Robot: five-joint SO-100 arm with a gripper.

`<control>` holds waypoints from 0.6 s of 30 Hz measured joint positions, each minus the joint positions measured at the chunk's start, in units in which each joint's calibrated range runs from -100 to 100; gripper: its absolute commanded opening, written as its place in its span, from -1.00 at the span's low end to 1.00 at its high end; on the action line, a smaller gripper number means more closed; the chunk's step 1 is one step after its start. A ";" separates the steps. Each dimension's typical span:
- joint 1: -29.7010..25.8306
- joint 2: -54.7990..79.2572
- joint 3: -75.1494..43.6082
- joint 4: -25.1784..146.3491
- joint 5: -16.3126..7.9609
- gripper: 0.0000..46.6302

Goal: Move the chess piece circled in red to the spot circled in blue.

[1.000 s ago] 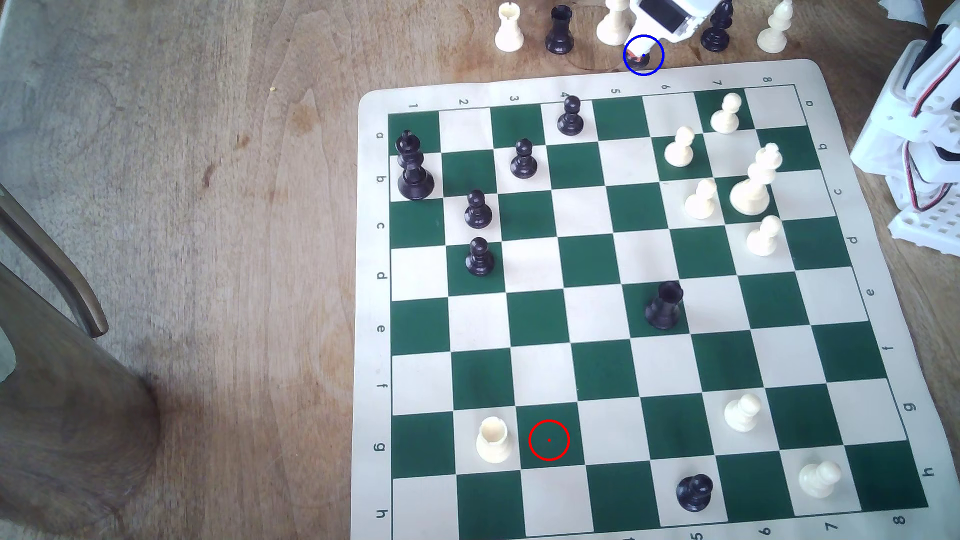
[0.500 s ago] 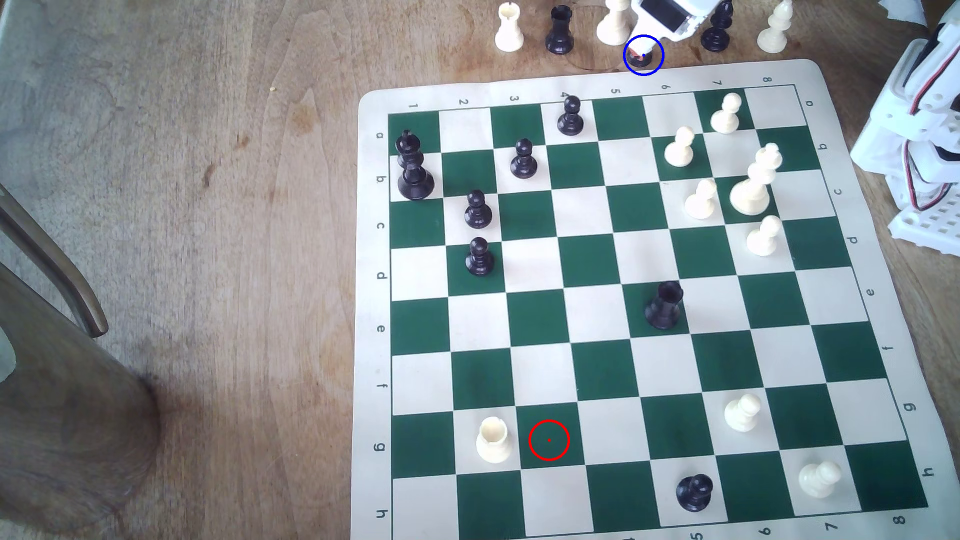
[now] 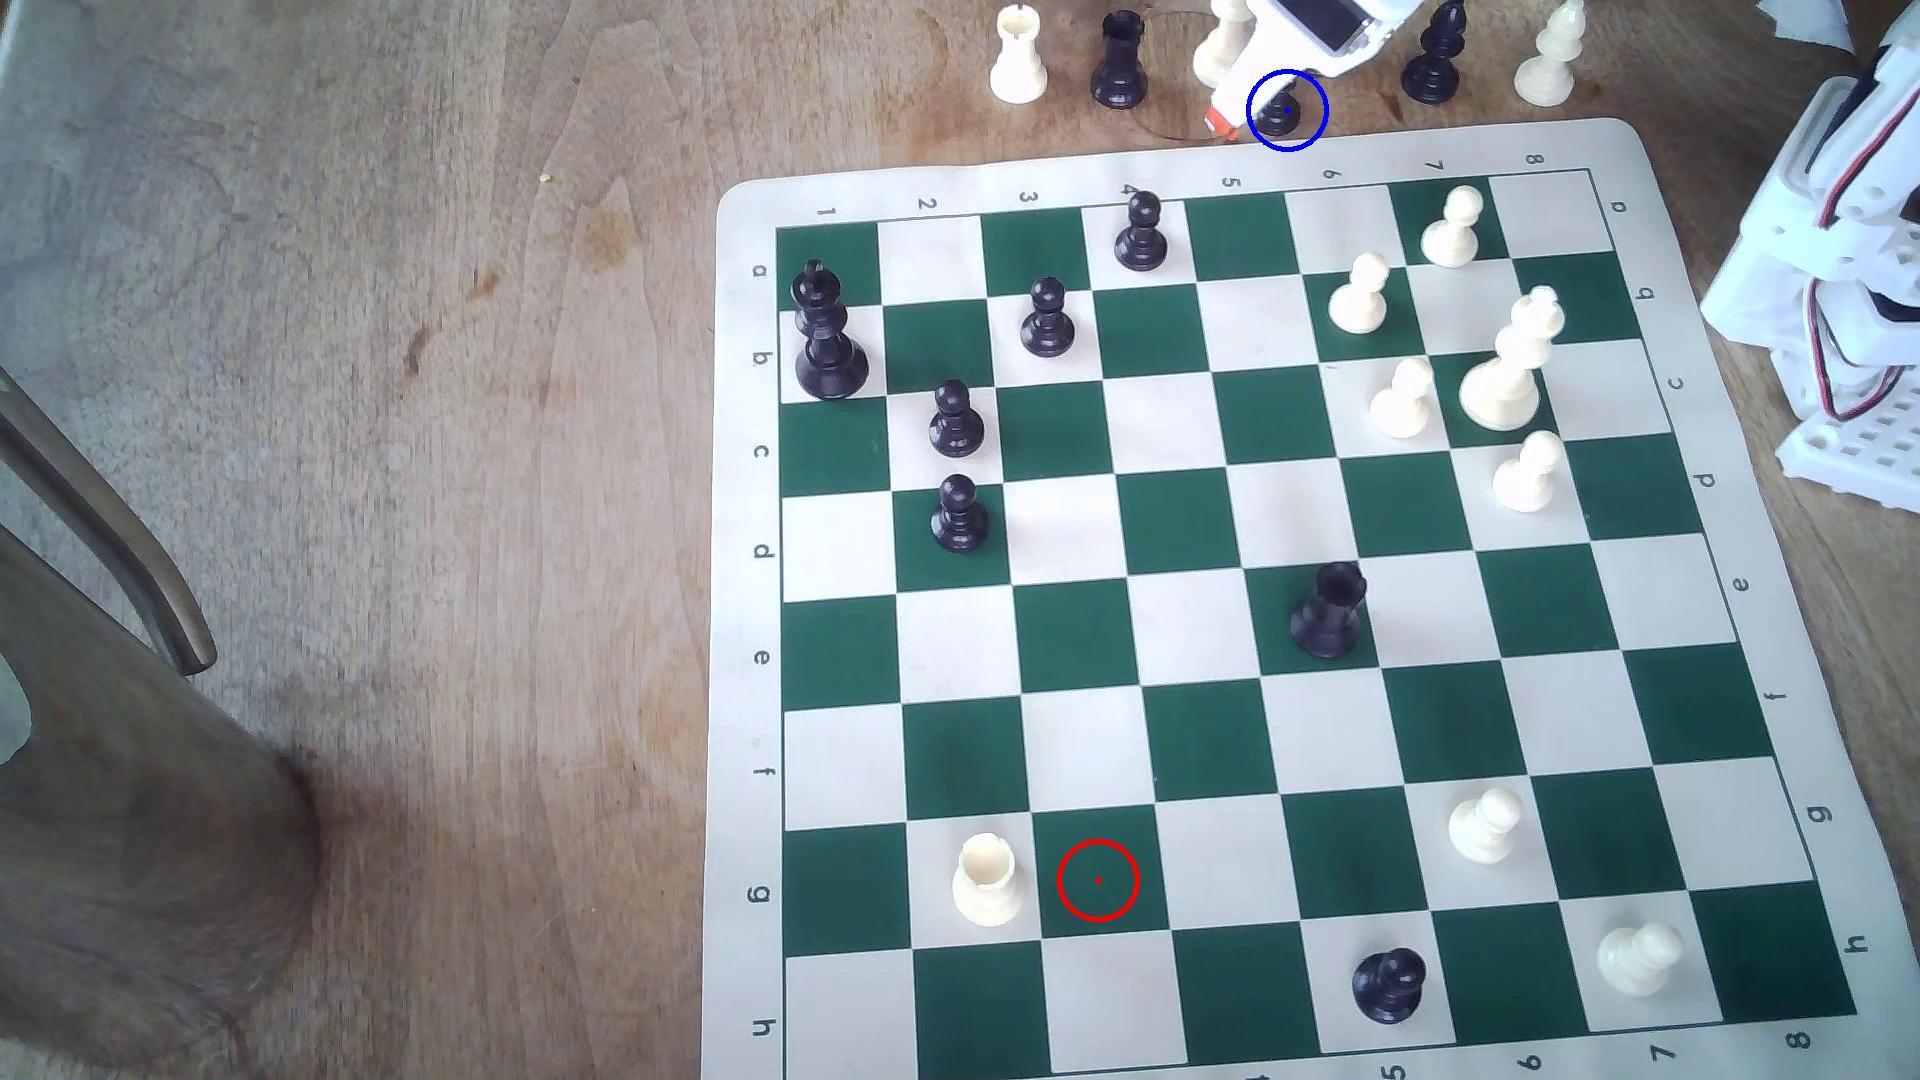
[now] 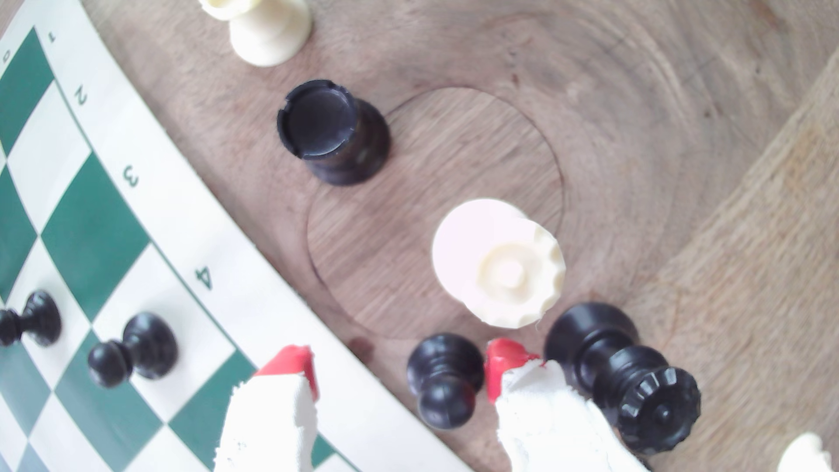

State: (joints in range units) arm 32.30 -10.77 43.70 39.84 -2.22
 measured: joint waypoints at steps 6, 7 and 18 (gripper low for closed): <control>0.52 -0.59 0.00 0.96 0.29 -0.11; 0.59 -0.67 0.00 1.27 0.39 -0.11; 0.52 -10.98 2.89 6.93 0.39 -0.14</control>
State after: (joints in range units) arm 32.82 -21.74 46.59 46.77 -1.83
